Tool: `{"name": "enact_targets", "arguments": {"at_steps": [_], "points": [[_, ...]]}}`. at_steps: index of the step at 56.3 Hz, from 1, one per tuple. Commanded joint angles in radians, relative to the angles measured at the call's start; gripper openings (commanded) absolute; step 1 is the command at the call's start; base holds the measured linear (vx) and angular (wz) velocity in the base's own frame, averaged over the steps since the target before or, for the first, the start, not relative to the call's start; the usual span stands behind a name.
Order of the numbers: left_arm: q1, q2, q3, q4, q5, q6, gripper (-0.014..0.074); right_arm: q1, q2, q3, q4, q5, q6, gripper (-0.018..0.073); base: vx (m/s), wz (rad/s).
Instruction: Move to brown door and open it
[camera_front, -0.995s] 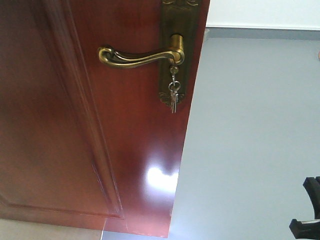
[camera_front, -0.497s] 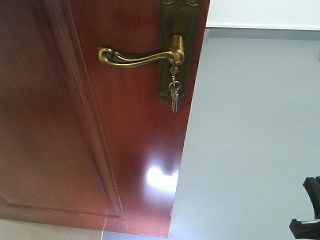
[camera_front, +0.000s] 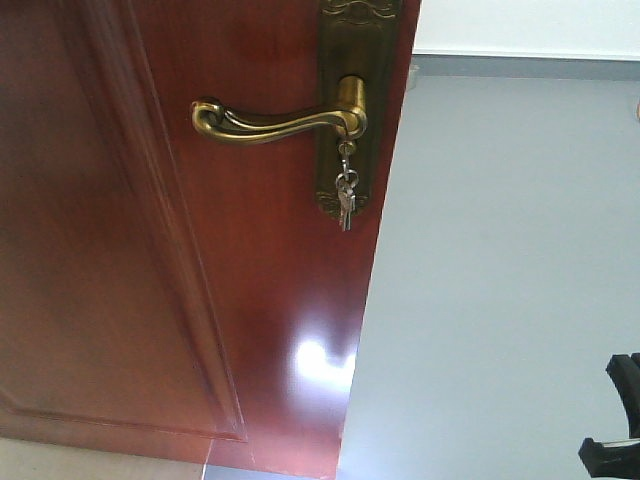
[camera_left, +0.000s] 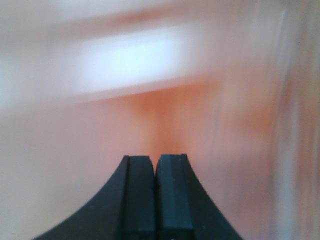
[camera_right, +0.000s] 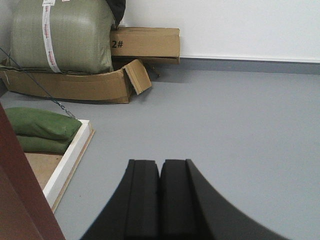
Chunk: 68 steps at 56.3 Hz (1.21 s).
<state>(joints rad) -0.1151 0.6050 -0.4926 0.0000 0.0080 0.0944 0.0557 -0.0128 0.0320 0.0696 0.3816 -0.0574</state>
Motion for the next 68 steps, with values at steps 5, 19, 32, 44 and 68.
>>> {"name": "enact_targets", "arguments": {"at_steps": [5, 19, 32, 44, 68], "points": [[0.039, -0.209, 0.184, 0.007, -0.074, -0.013, -0.0003, -0.002, -0.006, 0.003, -0.007, -0.077, -0.009, 0.0, 0.0, 0.0], [0.054, -0.521, 0.475, 0.007, -0.075, -0.039, -0.0003, -0.002, -0.006, 0.003, -0.007, -0.077, -0.009, 0.0, 0.0, 0.0], [0.054, -0.631, 0.5, 0.007, 0.061, -0.112, -0.0003, -0.002, -0.006, 0.003, -0.008, -0.077, -0.009, 0.0, 0.0, 0.0], [0.054, -0.631, 0.501, 0.007, 0.061, -0.117, -0.0003, -0.002, -0.006, 0.003, -0.007, -0.077, -0.009, 0.0, 0.0, 0.0], [0.054, -0.631, 0.501, 0.007, 0.061, -0.117, -0.0003, -0.002, -0.006, 0.003, -0.007, -0.077, -0.009, 0.0, 0.0, 0.0]]}}
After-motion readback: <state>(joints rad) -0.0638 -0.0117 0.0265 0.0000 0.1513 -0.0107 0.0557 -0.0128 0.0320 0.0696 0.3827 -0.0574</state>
